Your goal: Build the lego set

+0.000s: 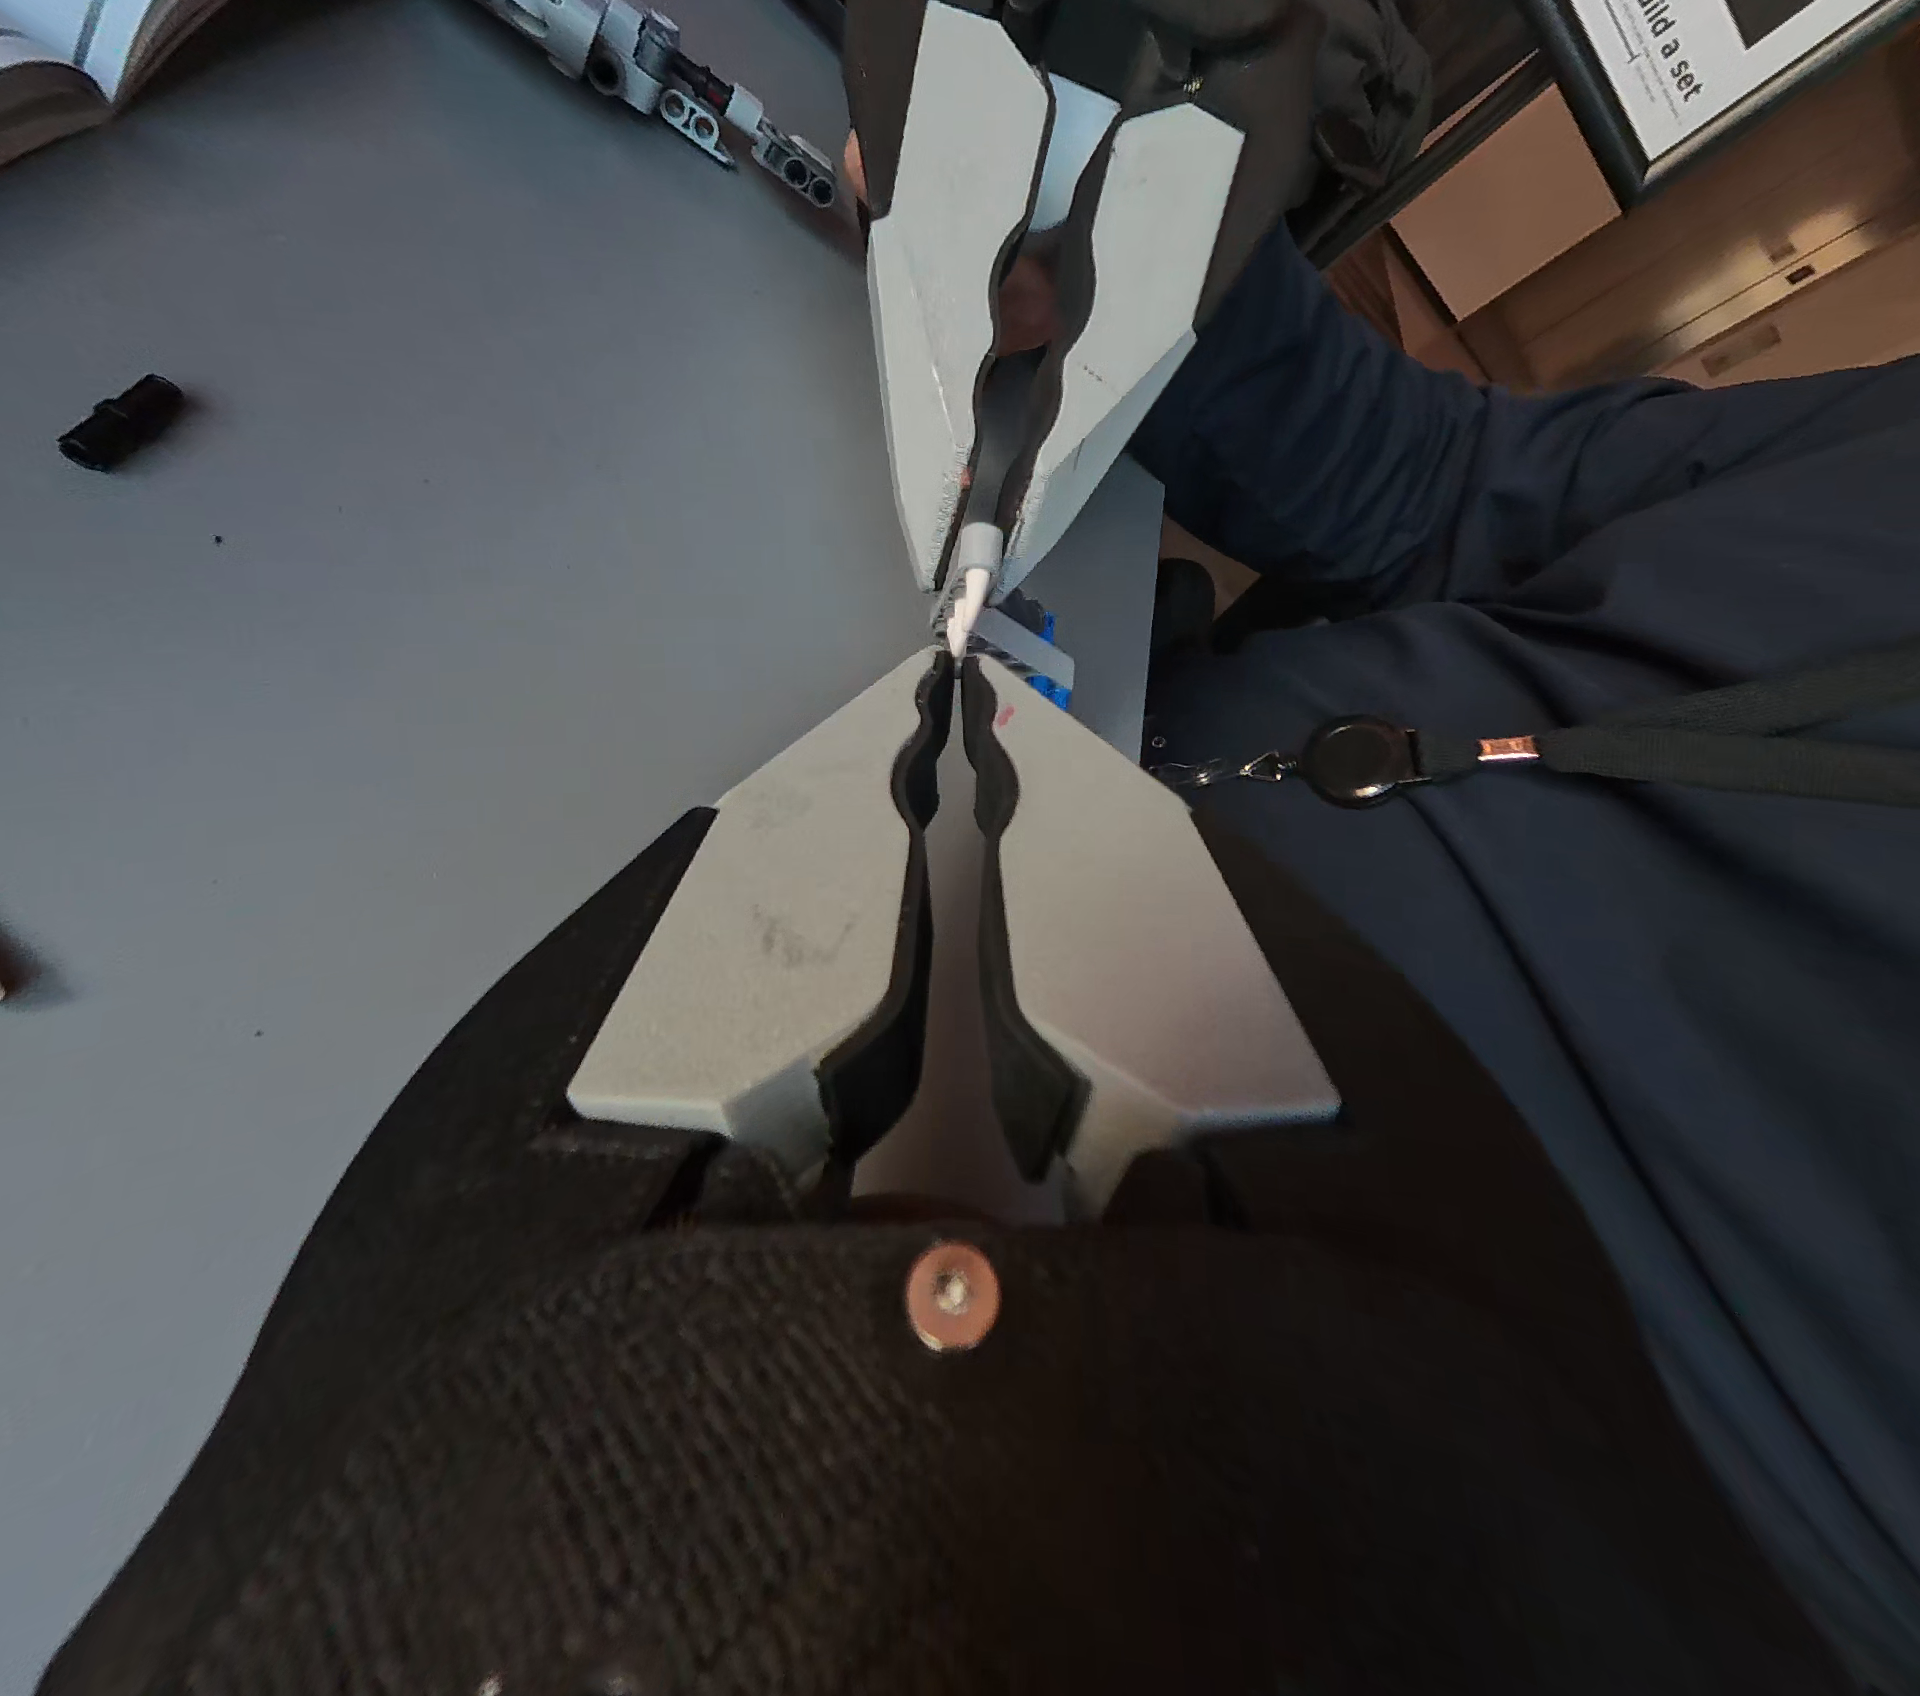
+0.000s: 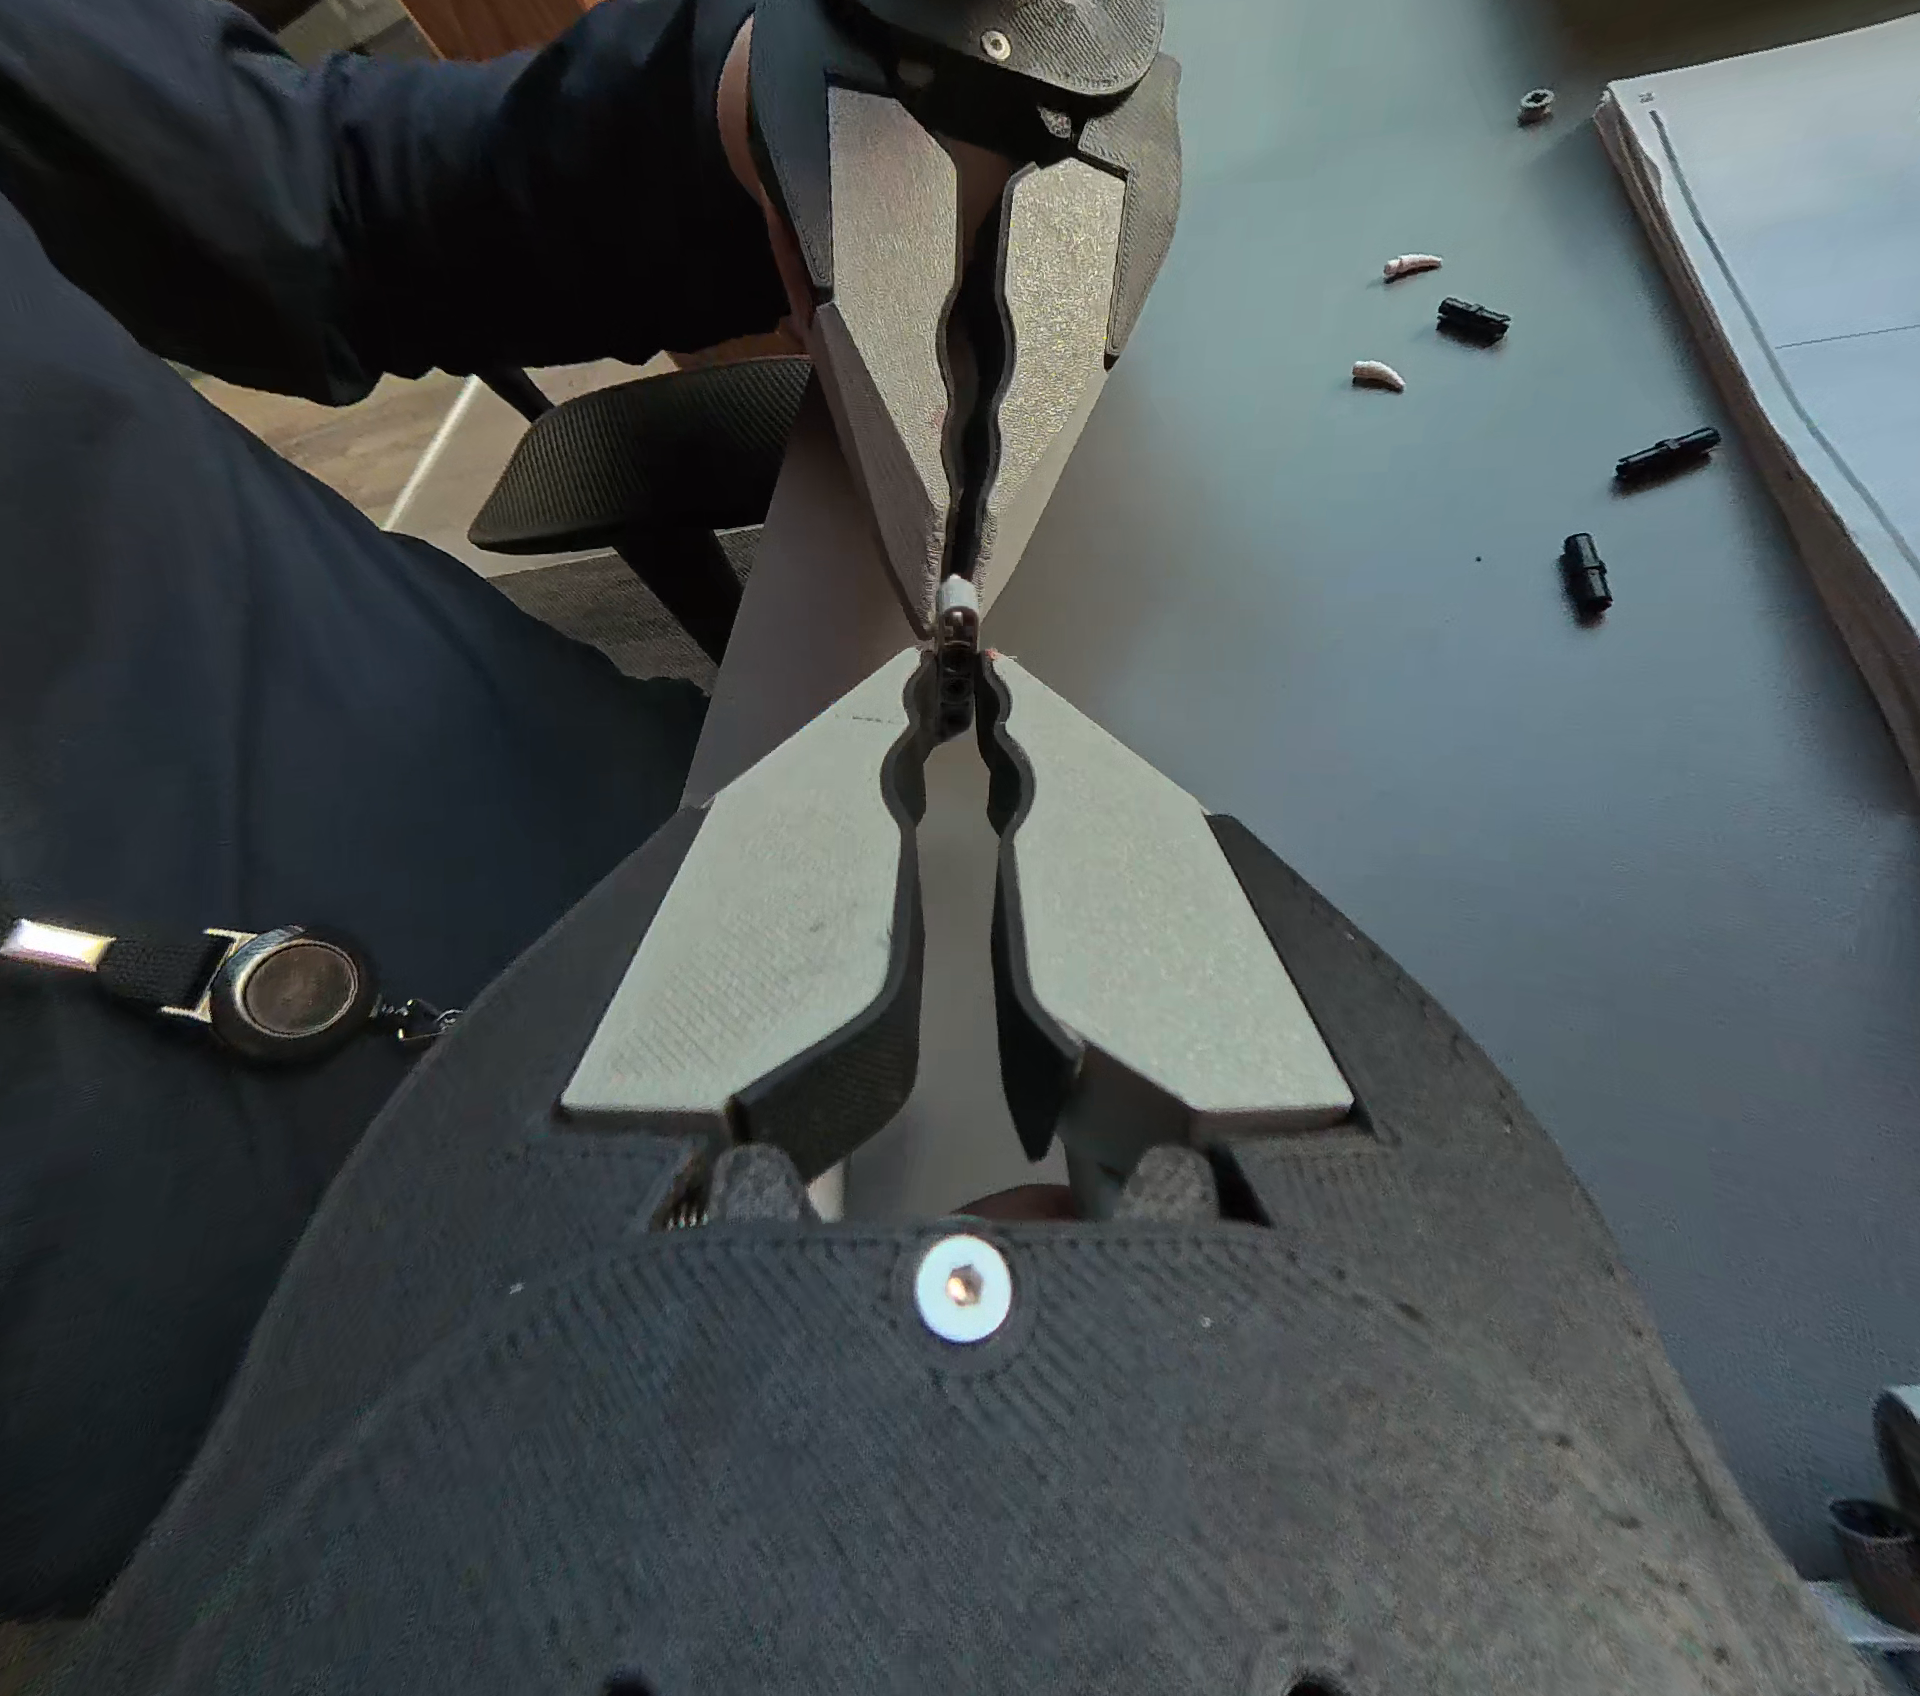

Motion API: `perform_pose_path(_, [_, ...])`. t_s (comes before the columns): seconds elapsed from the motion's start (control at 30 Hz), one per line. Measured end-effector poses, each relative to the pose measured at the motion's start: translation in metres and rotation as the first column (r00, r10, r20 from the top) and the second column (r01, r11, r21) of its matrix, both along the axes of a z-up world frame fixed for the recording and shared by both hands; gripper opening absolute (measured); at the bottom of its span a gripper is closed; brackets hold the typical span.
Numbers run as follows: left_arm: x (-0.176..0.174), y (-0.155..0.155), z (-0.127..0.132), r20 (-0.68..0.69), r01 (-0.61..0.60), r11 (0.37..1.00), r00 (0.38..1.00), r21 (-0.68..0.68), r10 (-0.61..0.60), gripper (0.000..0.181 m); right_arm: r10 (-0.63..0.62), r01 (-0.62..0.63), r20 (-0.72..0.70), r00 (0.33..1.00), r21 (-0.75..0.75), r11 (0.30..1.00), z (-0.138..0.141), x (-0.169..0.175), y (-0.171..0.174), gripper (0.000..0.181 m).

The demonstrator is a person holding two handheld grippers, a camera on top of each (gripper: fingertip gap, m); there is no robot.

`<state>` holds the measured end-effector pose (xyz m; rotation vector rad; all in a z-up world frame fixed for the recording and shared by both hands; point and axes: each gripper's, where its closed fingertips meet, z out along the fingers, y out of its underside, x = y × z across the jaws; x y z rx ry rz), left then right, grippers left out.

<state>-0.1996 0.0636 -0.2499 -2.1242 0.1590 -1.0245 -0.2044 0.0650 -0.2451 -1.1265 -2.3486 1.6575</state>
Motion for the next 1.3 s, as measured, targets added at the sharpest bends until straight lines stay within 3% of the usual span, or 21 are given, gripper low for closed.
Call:
perform_pose_path(0.3, [0.006, 0.002, -0.003, -0.049, 0.016, 1.0, 0.999, 0.005, -0.016, 0.0, 0.002, -0.003, -0.004, 1.0, -0.049, 0.999, 0.006, -0.001, 0.0, 0.004])
perform_pose_path(0.53, [0.001, 0.011, 0.017, 0.051, -0.082, 0.991, 0.996, 0.11, 0.076, 0.0, -0.065, 0.062, -0.009, 0.998, -0.22, 0.974, 0.025, -0.008, 0.009, 0.004])
perform_pose_path(0.8, [-0.004, 0.026, 0.039, 0.194, -0.276, 0.94, 0.952, 0.202, 0.238, 0.0, -0.153, 0.126, -0.045, 0.987, -0.364, 0.923, 0.048, -0.014, 0.023, 0.004])
perform_pose_path(0.97, [-0.012, 0.03, 0.044, 0.223, -0.346, 0.913, 0.928, 0.219, 0.298, 0.0, -0.174, 0.149, -0.032, 0.984, -0.376, 0.915, 0.049, -0.016, 0.028, 0.004])
perform_pose_path(1.17, [-0.011, 0.029, 0.044, 0.23, -0.332, 0.919, 0.931, 0.212, 0.283, 0.0, -0.17, 0.147, -0.034, 0.985, -0.357, 0.922, 0.047, -0.014, 0.027, 0.004])
perform_pose_path(1.3, [-0.011, 0.026, 0.037, 0.134, -0.284, 0.935, 0.956, 0.21, 0.26, 0.0, -0.152, 0.136, -0.034, 0.988, -0.3, 0.944, 0.039, -0.012, 0.024, 0.004])
